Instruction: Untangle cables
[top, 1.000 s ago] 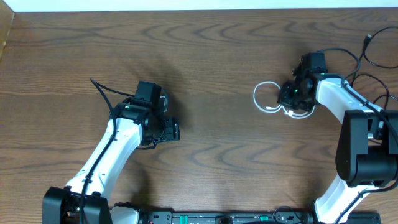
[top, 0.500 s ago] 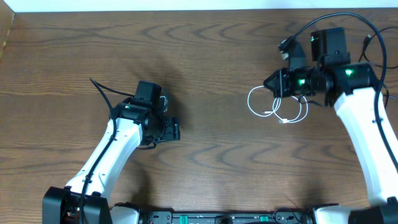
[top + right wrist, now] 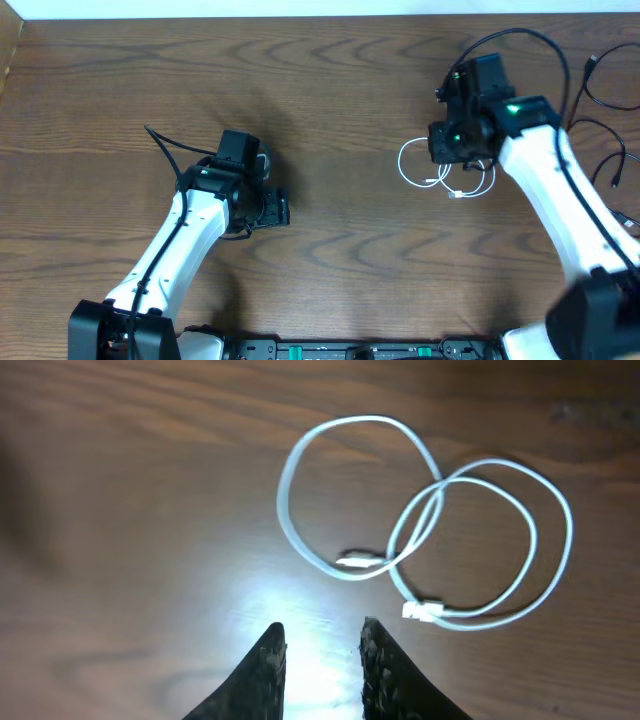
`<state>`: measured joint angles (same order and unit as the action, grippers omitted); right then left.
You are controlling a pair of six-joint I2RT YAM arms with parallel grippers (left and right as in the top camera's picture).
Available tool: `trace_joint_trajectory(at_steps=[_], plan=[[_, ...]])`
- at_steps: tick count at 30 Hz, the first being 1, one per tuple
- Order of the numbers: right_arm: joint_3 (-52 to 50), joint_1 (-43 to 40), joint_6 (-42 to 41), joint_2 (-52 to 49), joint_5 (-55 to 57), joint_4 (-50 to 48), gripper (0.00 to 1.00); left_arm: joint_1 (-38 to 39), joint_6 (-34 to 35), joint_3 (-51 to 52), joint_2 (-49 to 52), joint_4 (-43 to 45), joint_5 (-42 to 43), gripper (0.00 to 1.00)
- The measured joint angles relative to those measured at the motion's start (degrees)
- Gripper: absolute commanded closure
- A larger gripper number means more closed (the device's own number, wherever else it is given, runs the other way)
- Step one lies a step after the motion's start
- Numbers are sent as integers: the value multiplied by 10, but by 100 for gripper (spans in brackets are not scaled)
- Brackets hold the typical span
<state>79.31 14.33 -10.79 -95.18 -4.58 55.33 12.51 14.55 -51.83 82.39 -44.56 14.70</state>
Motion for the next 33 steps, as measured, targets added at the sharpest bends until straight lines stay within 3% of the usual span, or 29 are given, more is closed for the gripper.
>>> trace_joint_trajectory(at_steps=[4,14,33], plan=[[-1,0,-22,-65,27,-21,71,0,0,0,0,0,0,26],[-3,-10,-68,-189,65,-58,74,0,0,0,0,0,0,25],[10,-47,-74,-205,48,-42,72,0,0,0,0,0,0,25]])
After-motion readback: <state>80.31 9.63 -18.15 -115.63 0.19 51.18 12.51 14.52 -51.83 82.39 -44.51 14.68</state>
